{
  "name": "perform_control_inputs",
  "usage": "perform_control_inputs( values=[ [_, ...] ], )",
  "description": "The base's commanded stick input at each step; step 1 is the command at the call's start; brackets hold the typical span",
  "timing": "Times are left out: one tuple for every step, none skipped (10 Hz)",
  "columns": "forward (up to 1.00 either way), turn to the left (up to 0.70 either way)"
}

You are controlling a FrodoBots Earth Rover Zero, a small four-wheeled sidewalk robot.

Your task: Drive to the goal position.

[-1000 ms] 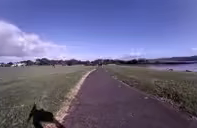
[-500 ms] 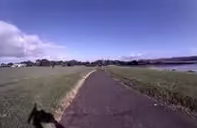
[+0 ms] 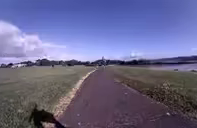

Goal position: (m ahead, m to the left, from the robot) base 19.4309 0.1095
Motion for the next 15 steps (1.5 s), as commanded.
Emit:
perform_control_inputs(
  values=[
    [0.70, 0.01],
    [0.70, 0.01],
    [0.70, 0.01],
    [0.70, 0.01],
    [0.70, 0.01],
    [0.70, 0.01],
    [0.70, 0.01],
    [0.70, 0.01],
    [0.70, 0.01],
    [0.70, 0.01],
    [0.70, 0.01],
    [0.70, 0.01],
    [0.70, 0.01],
    [0.70, 0.01],
    [0.70, 0.01]
  ],
)
